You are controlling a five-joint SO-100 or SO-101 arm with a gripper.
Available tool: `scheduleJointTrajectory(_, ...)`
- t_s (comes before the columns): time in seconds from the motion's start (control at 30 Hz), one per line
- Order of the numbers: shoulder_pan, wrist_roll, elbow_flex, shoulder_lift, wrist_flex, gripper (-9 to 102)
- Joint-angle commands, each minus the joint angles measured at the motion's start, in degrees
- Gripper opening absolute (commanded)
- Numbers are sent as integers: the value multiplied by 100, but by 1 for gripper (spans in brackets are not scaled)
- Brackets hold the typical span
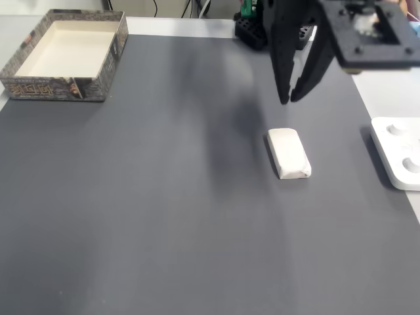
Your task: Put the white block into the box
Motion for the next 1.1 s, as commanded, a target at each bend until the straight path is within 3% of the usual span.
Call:
scheduleJointTrajectory(0.0, -79, 70, -747, -308, 141, -2)
scheduleJointTrajectory(0.8, -9, -870, -1213, -940, 299, -1)
scheduleJointTrajectory(1.07, 193, -510, -1230, -949, 290, 20)
